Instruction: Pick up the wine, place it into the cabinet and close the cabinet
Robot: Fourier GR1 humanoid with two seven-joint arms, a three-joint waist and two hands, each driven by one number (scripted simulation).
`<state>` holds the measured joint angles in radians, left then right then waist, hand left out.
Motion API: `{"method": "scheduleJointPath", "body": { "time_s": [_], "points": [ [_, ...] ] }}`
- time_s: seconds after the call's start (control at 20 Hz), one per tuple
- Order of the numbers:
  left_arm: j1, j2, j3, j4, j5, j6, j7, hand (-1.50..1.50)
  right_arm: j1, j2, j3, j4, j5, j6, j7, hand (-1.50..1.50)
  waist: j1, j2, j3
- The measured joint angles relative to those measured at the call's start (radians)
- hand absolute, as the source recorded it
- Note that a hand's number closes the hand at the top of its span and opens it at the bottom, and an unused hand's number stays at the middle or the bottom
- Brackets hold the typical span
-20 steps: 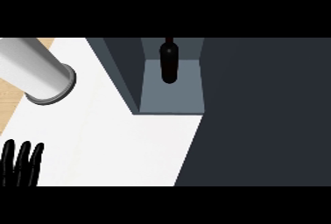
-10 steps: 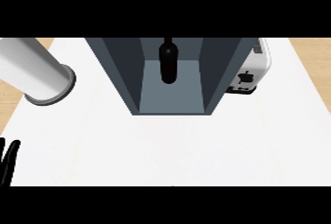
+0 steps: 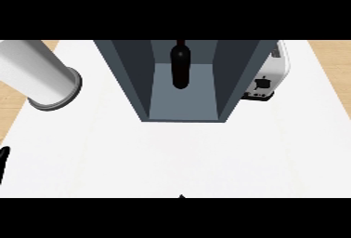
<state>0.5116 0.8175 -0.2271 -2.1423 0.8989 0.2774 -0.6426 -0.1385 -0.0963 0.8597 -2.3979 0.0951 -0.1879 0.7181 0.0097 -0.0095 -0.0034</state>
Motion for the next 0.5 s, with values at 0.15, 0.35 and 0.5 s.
{"method": "scheduleJointPath", "body": {
  "time_s": [0.15, 0.35, 0.5],
  "points": [
    [-0.023, -0.01, 0.011, 0.013, 0.016, -0.016, 0.017, -1.5, -0.069, -0.032, 0.019, 0.006, 0.023, -0.063, 0.01, 1.5, 0.0, 0.002, 0.0],
    [-0.033, -0.01, 0.033, 0.014, 0.033, -0.043, 0.041, -1.5, -0.162, -0.069, 0.034, 0.021, 0.013, -0.13, 0.032, 1.5, 0.008, 0.005, 0.0],
    [-0.066, -0.015, 0.039, 0.024, 0.046, -0.047, 0.066, -1.5, -0.244, -0.08, 0.028, 0.043, -0.038, -0.175, 0.039, 1.5, 0.013, 0.009, 0.0]
  ]
}}
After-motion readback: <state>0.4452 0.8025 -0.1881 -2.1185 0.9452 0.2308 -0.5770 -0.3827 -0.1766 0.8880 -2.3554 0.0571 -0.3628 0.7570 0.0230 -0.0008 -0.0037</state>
